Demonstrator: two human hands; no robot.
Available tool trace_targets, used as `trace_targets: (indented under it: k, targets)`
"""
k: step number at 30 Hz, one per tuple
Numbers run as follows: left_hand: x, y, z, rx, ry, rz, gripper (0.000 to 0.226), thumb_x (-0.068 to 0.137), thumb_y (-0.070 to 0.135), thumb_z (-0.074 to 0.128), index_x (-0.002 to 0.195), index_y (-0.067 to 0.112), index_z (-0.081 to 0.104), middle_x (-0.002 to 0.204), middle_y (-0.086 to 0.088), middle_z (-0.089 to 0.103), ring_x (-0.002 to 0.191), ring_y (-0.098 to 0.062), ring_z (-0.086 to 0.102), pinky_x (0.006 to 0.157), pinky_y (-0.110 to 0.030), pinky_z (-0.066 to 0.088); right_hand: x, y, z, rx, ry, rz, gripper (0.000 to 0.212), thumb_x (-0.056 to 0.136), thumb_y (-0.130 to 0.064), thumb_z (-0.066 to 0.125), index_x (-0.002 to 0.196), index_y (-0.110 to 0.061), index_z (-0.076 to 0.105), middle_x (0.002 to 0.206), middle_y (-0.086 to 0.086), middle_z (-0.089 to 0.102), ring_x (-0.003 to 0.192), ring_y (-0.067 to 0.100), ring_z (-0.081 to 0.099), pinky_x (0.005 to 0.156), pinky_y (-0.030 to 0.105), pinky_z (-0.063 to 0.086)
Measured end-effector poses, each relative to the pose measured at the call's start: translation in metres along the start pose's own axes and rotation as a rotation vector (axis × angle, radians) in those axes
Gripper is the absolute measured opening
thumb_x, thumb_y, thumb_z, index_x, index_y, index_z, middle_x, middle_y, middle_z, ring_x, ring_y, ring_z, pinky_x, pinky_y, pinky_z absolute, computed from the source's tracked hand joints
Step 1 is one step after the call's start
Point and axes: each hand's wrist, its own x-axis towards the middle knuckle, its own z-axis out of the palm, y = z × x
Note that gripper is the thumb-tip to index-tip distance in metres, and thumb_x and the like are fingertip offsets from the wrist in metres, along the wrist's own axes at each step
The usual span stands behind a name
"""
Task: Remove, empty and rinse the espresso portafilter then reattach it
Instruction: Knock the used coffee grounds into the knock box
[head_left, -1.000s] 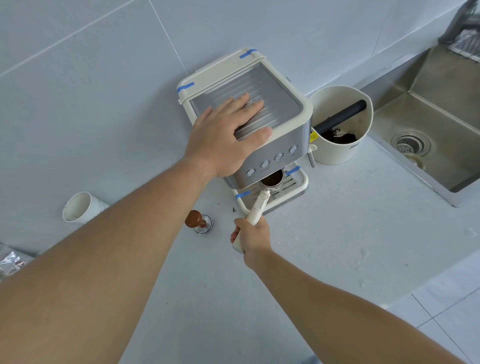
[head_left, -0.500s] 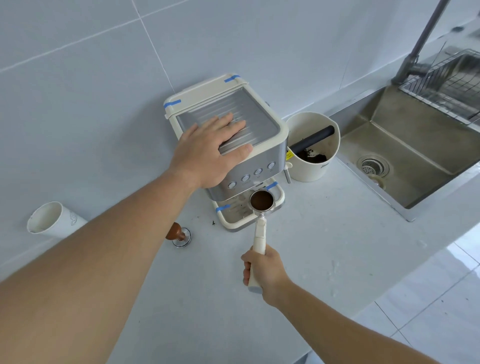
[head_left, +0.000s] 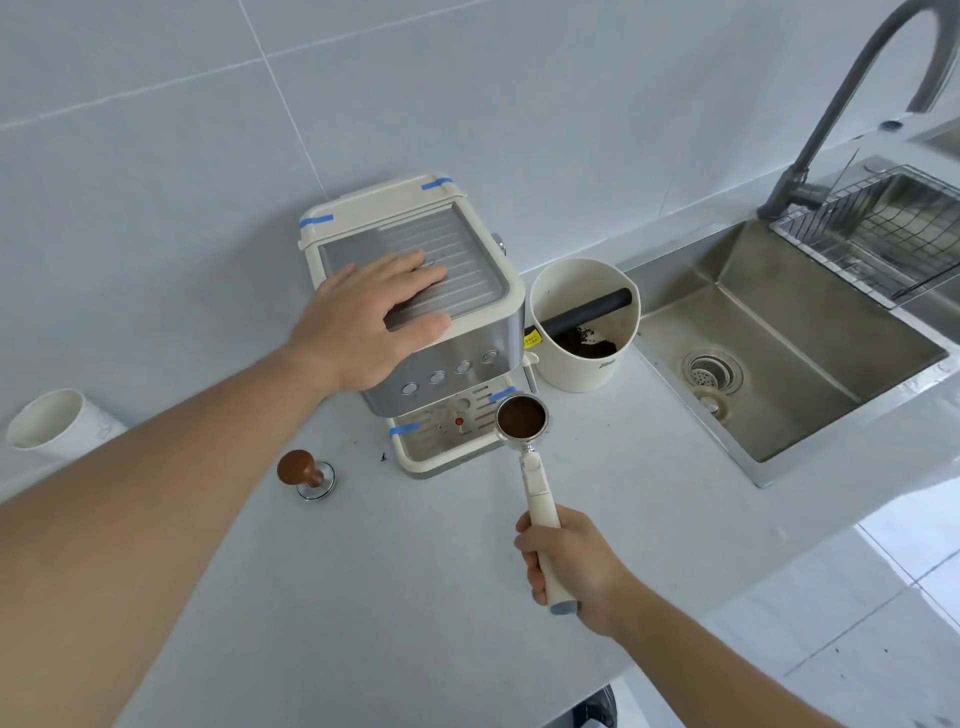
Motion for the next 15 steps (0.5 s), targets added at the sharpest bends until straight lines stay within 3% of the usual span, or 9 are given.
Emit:
trace_targets:
  k: [4, 15]
  targets:
    - [-0.001, 0.002, -0.001, -0.026, -0.002, -0.029, 0.066, 0.083, 0.069, 0.033, 0.145, 0.046, 0.034, 0.160, 0.016, 0.025, 0.148, -0.005, 0.015, 0.121, -0.039, 0.008, -0.008, -0.014, -0.033, -0.056, -0.065, -0.009, 0.012, 0.080, 0.001, 0.058, 0.090, -0.004, 0.057, 0.057, 0.008, 0.049, 0.043, 0.023, 0.042, 0.045, 0.028, 0.039]
    - [-0.005, 0.003, -0.002, 0.065, -0.033, -0.014, 0.063, 0.091, 0.063, 0.025, 0.150, 0.040, 0.028, 0.161, 0.014, 0.022, 0.149, -0.007, 0.014, 0.120, -0.037, 0.009, -0.017, -0.059, -0.090, -0.081, -0.122, -0.023, 0.008, 0.081, 0.002, 0.058, 0.085, -0.005, 0.057, 0.062, 0.010, 0.049, 0.044, 0.023, 0.042, 0.044, 0.028, 0.038]
